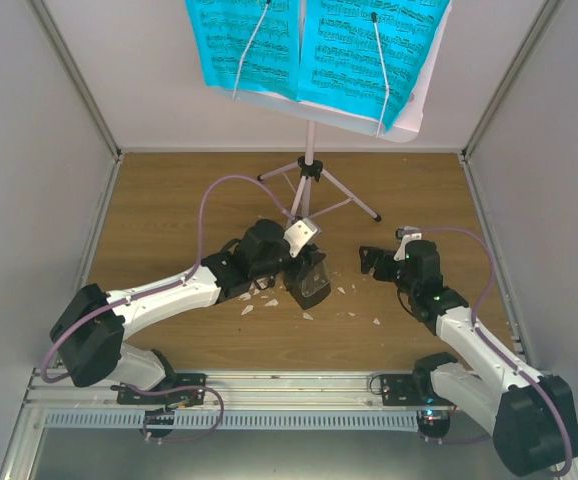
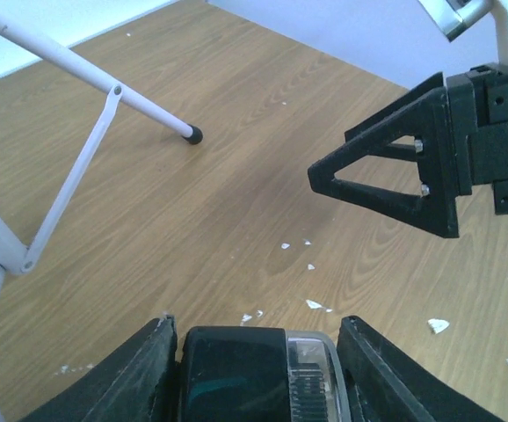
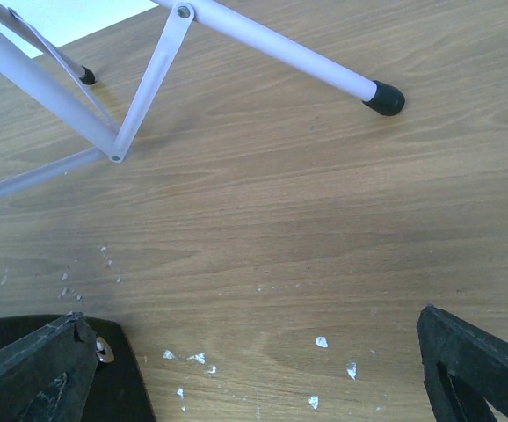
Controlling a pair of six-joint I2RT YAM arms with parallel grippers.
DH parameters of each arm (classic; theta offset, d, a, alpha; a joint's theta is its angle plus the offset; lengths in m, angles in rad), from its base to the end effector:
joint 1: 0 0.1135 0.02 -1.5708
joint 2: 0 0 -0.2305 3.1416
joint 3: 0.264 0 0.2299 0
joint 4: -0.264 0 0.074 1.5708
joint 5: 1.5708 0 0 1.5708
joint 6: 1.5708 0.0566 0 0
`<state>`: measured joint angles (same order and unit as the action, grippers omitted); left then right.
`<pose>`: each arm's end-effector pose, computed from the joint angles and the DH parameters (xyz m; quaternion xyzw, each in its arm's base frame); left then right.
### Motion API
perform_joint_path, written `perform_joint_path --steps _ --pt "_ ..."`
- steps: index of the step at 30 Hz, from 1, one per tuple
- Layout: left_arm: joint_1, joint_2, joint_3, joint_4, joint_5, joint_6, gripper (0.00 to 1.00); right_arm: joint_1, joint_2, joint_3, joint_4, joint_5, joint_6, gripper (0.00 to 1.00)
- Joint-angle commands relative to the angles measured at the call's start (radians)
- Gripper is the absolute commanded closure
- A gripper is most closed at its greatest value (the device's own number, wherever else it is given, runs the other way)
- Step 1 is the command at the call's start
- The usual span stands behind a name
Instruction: Pack up the instrument practice props
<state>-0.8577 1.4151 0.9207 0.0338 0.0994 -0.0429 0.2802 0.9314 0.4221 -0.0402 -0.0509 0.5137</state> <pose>0.2082 -0.2494 0.2308 0.3604 0.7690 -0.2671 0.4555 0.2075 0.0627 0.1745 0.0892 0.8677 0.2094 0.4420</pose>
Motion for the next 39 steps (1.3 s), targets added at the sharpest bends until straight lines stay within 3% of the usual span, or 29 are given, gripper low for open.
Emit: perform_joint_path --steps 1,7,10,16,20,23,28,33,39 --pt "-0.008 -0.013 -0.010 0.048 0.000 0.003 0.51 -0.009 -0.005 -0.008 0.019 0.000 0.009 0.00" --pt "-0.007 -0.012 -0.011 0.049 0.000 0.009 0.60 -0.009 -0.002 -0.006 0.021 0.003 0.006 0.00" --pt "-0.009 -0.009 -0.010 0.049 0.003 0.011 0.58 -0.009 0.001 -0.005 0.021 0.002 0.003 0.01" --pt "-0.008 -0.030 -0.014 0.058 -0.004 0.006 0.14 -0.009 -0.034 0.012 0.026 -0.024 -0.022 0.00" --pt "-0.002 -0.107 -0.045 0.075 -0.041 0.015 0.01 -0.009 -0.115 0.064 0.037 -0.113 -0.056 0.00" --pt "0.033 -0.195 -0.104 0.101 -0.012 -0.013 0.01 -0.008 -0.132 0.142 -0.007 -0.113 -0.028 0.01" --pt "0.167 -0.331 -0.243 0.119 0.117 -0.137 0.01 0.025 -0.031 0.318 -0.103 -0.262 -0.054 0.01" --pt "0.245 -0.437 -0.383 0.103 0.190 -0.234 0.01 0.259 0.123 0.522 -0.293 -0.059 -0.078 0.00" --pt "0.285 -0.532 -0.489 0.090 0.226 -0.291 0.01 0.387 0.202 0.542 -0.325 -0.022 -0.138 0.00"
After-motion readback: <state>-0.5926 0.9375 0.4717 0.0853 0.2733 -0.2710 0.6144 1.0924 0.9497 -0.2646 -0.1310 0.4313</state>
